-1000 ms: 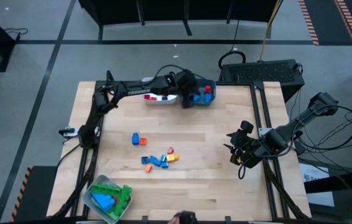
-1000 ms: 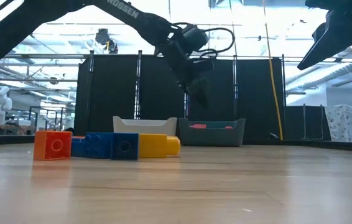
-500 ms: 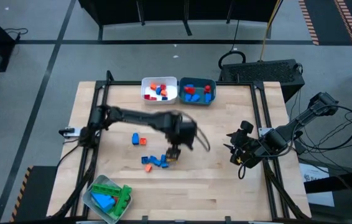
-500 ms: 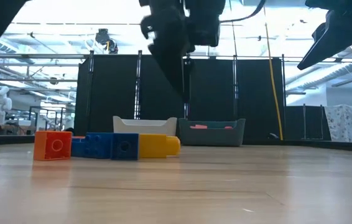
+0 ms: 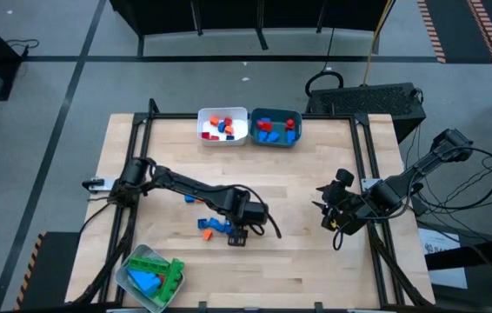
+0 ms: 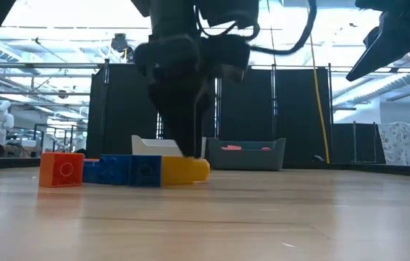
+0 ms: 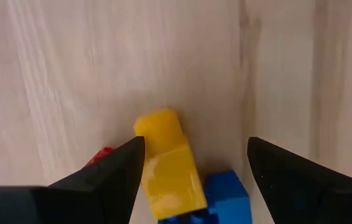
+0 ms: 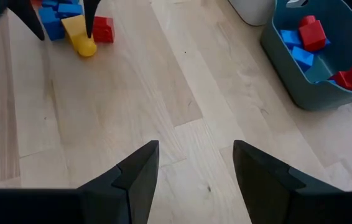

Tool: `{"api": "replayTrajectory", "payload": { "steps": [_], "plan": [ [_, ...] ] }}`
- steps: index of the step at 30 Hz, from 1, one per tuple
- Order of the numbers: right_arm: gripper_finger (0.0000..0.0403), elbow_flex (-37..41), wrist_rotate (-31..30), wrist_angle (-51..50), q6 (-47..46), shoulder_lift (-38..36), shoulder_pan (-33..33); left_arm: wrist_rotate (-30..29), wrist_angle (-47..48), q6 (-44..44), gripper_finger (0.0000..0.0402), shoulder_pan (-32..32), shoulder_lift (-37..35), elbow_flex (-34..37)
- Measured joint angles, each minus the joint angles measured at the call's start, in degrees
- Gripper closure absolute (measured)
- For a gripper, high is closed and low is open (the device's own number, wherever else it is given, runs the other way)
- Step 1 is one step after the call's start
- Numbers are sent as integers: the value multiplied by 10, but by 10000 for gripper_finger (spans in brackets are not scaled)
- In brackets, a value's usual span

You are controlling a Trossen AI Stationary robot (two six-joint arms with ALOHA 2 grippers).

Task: Sort blocks by size
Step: Put the yellow 1 stud game piece into the blue bin

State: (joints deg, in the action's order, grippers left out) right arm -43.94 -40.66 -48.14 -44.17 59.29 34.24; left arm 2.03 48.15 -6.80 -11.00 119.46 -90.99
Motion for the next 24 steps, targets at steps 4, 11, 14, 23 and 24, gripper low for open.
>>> {"api": "replayTrajectory", "payload": {
  "steps": [4,11,14,23,24],
  "plan": [
    [211,0,1,0,-1,0,0,-9,-13,-4,117,1,0,13],
    [211,0,1,0,-1,0,0,-30,-8,-14,117,2,0,13],
    [211,0,2,0,-1,0,0,-43,21,-31,117,4,0,13],
    [211,0,2,-1,1,0,0,-70,66,-64,116,-4,0,35],
    [211,0,2,-1,2,0,0,-70,61,-66,116,-4,0,35]
  ]
}}
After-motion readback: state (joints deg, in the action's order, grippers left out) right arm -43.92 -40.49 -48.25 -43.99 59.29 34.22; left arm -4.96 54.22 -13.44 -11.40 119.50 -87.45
